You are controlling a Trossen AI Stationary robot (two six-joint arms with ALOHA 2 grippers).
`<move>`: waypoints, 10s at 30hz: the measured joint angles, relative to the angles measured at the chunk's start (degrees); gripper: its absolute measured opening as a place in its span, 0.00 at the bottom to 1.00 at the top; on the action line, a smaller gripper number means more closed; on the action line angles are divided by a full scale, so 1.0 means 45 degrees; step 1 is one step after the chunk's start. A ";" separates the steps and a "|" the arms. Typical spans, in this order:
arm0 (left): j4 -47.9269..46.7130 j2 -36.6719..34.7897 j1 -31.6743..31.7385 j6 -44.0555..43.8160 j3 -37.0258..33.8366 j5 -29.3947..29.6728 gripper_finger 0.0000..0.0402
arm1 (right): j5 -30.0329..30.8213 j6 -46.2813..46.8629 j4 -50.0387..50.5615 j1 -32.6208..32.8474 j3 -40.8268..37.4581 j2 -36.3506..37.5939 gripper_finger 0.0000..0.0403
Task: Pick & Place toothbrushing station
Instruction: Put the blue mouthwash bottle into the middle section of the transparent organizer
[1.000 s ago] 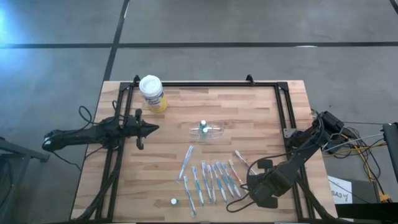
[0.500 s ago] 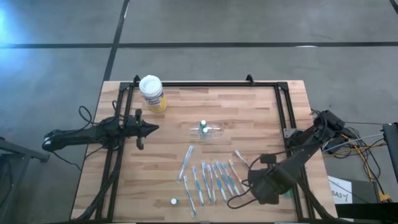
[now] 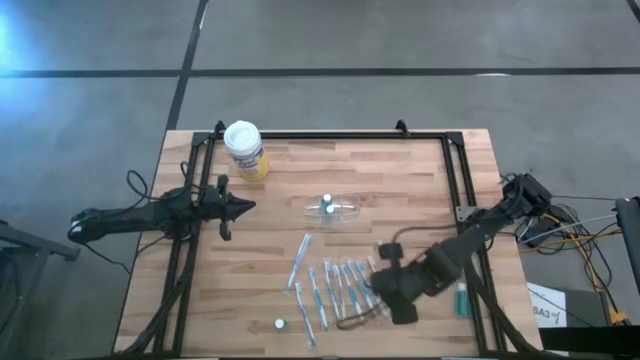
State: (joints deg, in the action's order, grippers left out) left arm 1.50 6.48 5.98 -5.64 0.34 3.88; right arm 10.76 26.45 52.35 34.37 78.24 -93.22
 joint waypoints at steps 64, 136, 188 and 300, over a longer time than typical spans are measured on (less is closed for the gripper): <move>-1.4092 1.7241 -0.7260 -0.7418 1.9030 0.1359 0.20 | -0.0254 -0.7319 -1.1275 -0.4065 -1.5239 2.0003 0.02; -1.4751 2.4197 -0.9978 -1.1338 2.2318 -0.0936 0.57 | 0.0827 -0.7021 -0.9684 -0.4061 -1.4581 1.9916 0.02; -1.7185 1.8661 -0.9716 -0.5310 2.1200 0.3337 0.24 | 0.0839 -0.7400 -0.9822 -0.4068 -1.4591 1.9916 0.02; -1.6233 2.5218 0.0185 1.9344 2.7503 0.0240 0.24 | 0.1097 -0.8927 -1.0968 -0.4061 -1.4950 1.9017 0.02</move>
State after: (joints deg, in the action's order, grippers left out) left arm -71.55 119.96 6.81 81.41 124.10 4.96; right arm 15.69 -13.73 2.99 16.10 10.96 -7.64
